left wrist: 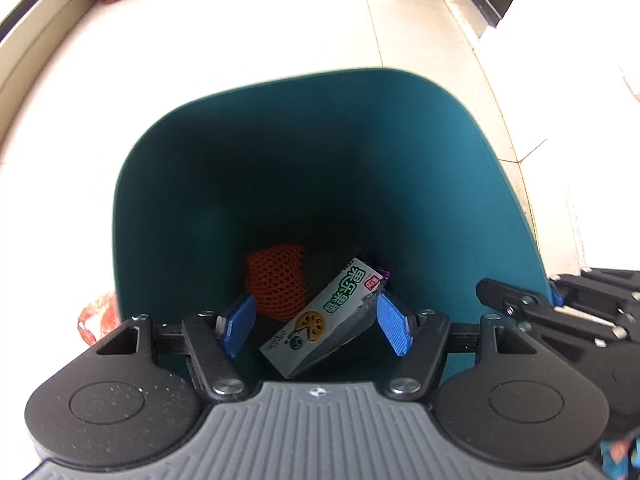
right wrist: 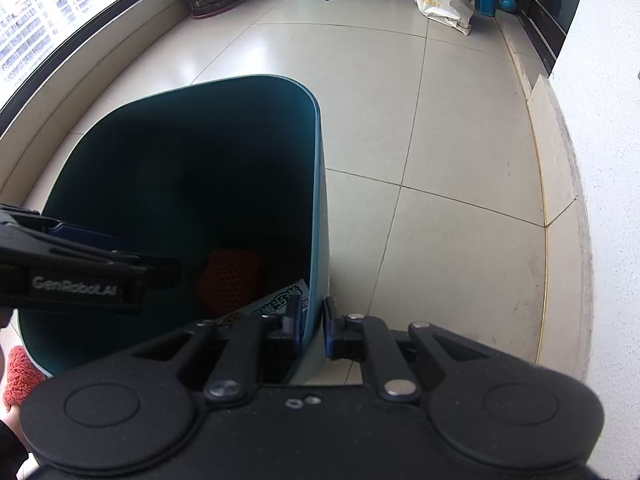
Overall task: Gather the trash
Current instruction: 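Lift the biscuit packet into the teal bin and open the left gripper, then move the left gripper to the crumpled white tissue and grasp it, then carry the white tissue into the teal bin and open the left gripper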
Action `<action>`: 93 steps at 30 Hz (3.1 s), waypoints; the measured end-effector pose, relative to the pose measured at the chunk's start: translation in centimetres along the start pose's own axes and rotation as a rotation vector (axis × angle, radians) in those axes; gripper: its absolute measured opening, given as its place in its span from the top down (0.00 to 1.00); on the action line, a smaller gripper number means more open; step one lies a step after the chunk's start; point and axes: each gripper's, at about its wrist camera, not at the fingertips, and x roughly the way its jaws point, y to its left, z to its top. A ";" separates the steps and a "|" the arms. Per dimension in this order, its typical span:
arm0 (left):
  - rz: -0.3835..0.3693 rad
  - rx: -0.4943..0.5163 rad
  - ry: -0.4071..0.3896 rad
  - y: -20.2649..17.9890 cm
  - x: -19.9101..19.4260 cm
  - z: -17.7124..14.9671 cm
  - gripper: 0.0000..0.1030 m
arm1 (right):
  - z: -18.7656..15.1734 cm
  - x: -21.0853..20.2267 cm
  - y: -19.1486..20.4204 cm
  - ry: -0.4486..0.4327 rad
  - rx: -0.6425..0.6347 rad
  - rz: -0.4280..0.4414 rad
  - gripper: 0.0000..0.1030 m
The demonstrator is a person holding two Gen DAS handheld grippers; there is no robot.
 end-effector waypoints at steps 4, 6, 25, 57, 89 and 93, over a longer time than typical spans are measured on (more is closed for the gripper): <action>-0.001 0.002 -0.048 0.3 -2.8 -0.5 0.36 | 0.0 0.0 -0.1 0.001 0.001 -0.003 0.91; 0.003 0.004 -0.068 0.9 -4.5 0.2 0.36 | 0.0 0.0 -0.1 0.002 -0.001 -0.004 0.91; 0.075 -0.047 -0.185 6.2 -12.0 -6.7 0.36 | 0.0 0.3 0.3 0.007 0.000 -0.017 0.91; 0.020 -0.141 0.174 9.0 10.5 -16.3 0.36 | 0.1 0.1 0.7 0.014 -0.015 -0.020 0.90; 0.123 -0.171 0.232 10.7 15.0 -17.6 0.68 | -0.2 0.3 2.1 0.014 -0.039 -0.049 0.91; 0.163 -0.139 0.229 11.3 12.8 -17.2 0.68 | -0.1 0.3 2.3 0.015 -0.027 -0.049 0.91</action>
